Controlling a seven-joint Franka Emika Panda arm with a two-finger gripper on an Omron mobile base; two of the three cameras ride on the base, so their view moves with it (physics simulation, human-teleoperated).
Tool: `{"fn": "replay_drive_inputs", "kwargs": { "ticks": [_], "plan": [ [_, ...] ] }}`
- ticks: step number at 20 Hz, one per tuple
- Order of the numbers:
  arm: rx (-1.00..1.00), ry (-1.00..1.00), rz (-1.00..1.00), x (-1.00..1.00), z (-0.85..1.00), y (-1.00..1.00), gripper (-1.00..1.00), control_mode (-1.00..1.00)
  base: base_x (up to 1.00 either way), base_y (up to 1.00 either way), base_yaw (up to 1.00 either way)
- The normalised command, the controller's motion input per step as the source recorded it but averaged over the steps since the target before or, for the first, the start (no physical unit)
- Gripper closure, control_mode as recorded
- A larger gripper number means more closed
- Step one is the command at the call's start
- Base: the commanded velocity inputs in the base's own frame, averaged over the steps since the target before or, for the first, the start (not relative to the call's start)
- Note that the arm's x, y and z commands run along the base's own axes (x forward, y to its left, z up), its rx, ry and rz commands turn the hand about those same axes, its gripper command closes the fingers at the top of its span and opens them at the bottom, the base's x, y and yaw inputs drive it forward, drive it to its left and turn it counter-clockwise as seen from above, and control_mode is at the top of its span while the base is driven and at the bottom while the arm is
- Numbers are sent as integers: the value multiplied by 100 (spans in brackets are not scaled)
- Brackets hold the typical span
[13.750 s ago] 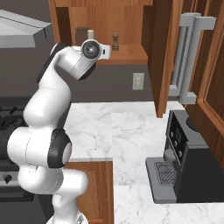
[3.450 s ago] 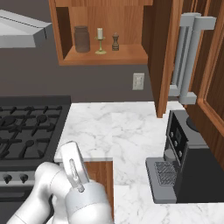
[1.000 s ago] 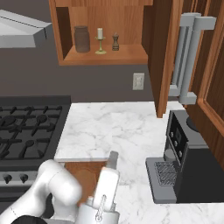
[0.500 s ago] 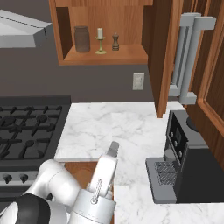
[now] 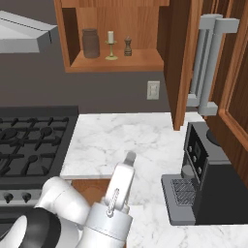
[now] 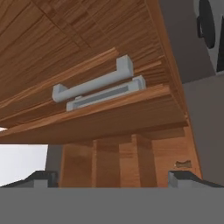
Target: Pick the jar and candle from the dining table and place them in the open cabinet. Close the cabinet after placing the objects.
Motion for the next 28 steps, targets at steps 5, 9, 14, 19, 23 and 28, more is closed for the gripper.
{"fn": "replay_drive_inputs", "kwargs": {
  "ticks": [5, 9, 14, 19, 23, 28],
  "plan": [
    [0, 13, 0, 6, -7, -3, -100, -100, 0, 0, 0],
    [4, 16, 0, 8, -7, -3, -100, -100, 0, 0, 0],
    [13, 8, 0, 2, -2, -16, -100, -100, 0, 0, 0],
    [17, 2, 0, 0, -1, -27, -100, -100, 0, 0, 0],
    [5, 0, 0, 10, -4, -5, -100, -100, 0, 0, 0],
    [0, 0, 0, 18, -4, 0, -100, -100, 0, 0, 0]
  ]
}}
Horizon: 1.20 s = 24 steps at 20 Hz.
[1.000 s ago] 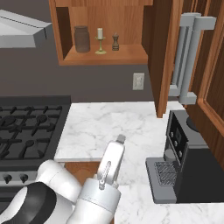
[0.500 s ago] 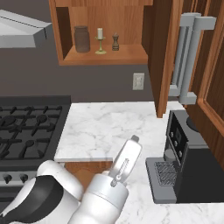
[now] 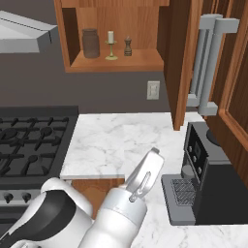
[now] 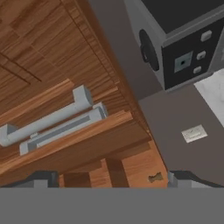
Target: Pick the jar and candle from the dining table and place them in the open cabinet. Close the cabinet after placing the objects.
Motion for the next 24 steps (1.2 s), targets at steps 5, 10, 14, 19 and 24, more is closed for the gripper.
{"fn": "replay_drive_inputs", "kwargs": {
  "ticks": [5, 10, 14, 19, 24],
  "plan": [
    [0, 0, 0, 19, -1, 0, -100, -100, 0, 0, 0],
    [0, 0, 0, 18, -1, -3, -100, -100, 0, 0, 0],
    [0, 0, 0, 16, -1, -9, -100, -100, 0, 0, 0],
    [1, 0, 0, 11, 0, -14, -100, -100, 0, 0, 0],
    [1, 0, 0, 7, 0, -14, -100, -100, 0, 0, 0]
  ]
}}
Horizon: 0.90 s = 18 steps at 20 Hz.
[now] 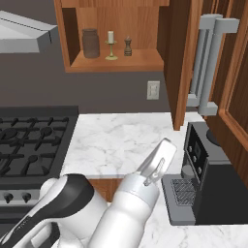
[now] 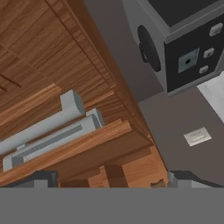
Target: Pick the jar and candle from the dining table and place them in the open cabinet. Close the cabinet after placing the objects.
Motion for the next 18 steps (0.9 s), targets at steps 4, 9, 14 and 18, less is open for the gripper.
{"fn": "replay_drive_inputs", "kwargs": {
  "ticks": [4, 9, 14, 18],
  "plan": [
    [0, 0, 0, 8, -2, -5, -100, -100, 0, 0, 0],
    [0, 0, 0, 14, -8, 0, -100, -100, 0, 0, 0],
    [0, 0, 0, 13, -3, -3, -100, -100, 0, 0, 0],
    [0, 0, 0, 12, 0, -9, -100, -100, 0, 0, 0]
  ]
}}
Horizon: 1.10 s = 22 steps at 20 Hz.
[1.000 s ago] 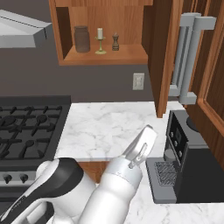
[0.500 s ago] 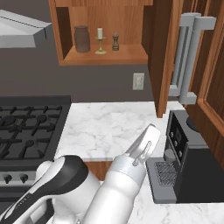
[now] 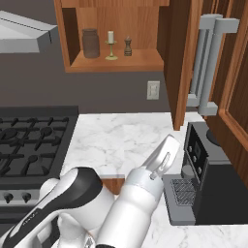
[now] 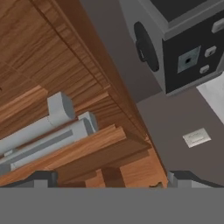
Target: Pick the jar and candle from the dining table and place them in the open cabinet. Close the cabinet after placing the objects.
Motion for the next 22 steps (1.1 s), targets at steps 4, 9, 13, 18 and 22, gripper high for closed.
{"fn": "replay_drive_inputs", "kwargs": {
  "ticks": [4, 9, 13, 18, 22],
  "plan": [
    [0, 0, 0, 12, 0, -8, -100, -100, 0, 0, 0],
    [0, 0, 0, 12, 0, -6, -100, -100, 0, 0, 0],
    [0, 0, 0, 12, 0, -7, -100, -100, 0, 0, 0],
    [0, 0, 0, 10, 0, -10, -100, -100, 0, 0, 0],
    [0, 0, 0, 13, -2, -5, -100, -100, 0, 0, 0]
  ]
}}
